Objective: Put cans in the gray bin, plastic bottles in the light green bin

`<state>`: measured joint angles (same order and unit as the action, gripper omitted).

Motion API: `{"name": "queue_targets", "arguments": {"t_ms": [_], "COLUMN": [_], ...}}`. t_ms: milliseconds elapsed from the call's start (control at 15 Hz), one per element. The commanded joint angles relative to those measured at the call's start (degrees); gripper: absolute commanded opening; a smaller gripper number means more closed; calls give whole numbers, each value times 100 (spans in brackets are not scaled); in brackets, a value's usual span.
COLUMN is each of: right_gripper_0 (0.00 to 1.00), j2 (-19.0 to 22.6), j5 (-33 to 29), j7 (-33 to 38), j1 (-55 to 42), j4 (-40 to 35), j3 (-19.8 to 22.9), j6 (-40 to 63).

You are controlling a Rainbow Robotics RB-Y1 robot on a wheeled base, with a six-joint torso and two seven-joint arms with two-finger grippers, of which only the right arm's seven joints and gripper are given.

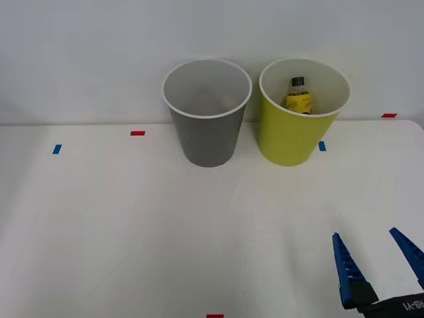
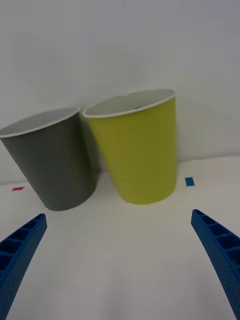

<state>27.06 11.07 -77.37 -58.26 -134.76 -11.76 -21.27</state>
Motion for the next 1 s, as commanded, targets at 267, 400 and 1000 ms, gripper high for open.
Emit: {"name": "queue_targets", "arguments": {"t_ms": [267,400,1000], "right_gripper_0": [100,100,100], "j2": [-596,-667,-1827], "j5": [-360,-439,-2636], "j7": [-358,-455,1110], "j1": [-537,-792,-1240], "j4": [11,19,995], "j3": [86,148,534], "j6": [-44,-35,-747]}}
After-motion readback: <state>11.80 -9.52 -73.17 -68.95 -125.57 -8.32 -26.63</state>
